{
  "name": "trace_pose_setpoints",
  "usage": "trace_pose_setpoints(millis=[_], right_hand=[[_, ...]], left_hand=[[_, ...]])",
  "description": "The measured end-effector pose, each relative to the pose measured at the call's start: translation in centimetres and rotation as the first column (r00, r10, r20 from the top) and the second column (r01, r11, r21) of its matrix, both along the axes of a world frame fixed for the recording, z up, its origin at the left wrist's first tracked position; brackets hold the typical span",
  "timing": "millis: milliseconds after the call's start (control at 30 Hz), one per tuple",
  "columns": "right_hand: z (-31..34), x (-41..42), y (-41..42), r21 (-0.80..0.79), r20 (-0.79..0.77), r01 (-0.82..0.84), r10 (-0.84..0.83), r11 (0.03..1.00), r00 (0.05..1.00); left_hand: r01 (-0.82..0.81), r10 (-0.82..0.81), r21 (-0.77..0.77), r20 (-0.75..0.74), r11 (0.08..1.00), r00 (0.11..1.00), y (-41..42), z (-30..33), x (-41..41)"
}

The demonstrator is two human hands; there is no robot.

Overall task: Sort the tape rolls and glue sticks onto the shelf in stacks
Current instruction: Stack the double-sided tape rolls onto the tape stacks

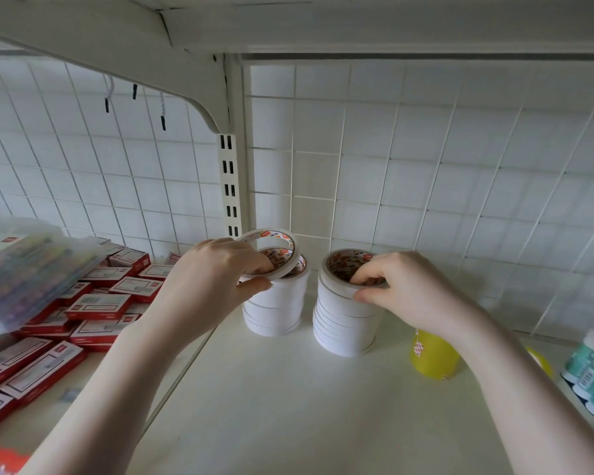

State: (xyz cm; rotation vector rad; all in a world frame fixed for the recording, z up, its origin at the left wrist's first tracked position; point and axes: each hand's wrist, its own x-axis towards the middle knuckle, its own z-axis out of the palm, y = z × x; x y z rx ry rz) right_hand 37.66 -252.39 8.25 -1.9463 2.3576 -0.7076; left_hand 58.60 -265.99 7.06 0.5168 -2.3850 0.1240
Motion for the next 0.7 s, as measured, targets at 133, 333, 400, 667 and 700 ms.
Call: trace_pose_setpoints(millis=[133,333,400,667,700], right_hand=[[-0.20,0.13,-0.06,-0.029,-0.066,-0.006,0.004,1.000,0.998],[-0.50,0.27,-0.01,-0.063,-0.120,-0.012,0.005,0.998,0.993],[-0.55,0.30,-0.02,-0.076,-0.122,-0.015,0.006,0.997,0.992],[-0.84,0.01,0.04,-0.126,-0.063,-0.015,0.007,0.992,0.998],[-0.85,-0.01,0.01,-0.127,-0.049,-0.015,0.009,0.992,0.999]], left_hand=[[0.015,-0.015,0.007,-0.018,1.000,1.000,-0.14,-0.02,-0.02],[0.007,-0.007,0.015,-0.031,1.000,1.000,-0.41,-0.21,-0.03],[0.011,-0.011,0.006,-0.029,1.000,1.000,-0.37,-0.18,-0.14],[0.013,-0.012,0.053,-0.009,0.999,1.000,-0.14,-0.26,-0.70],[0.009,-0.009,0.062,-0.004,0.998,1.000,-0.18,-0.27,-0.81]])
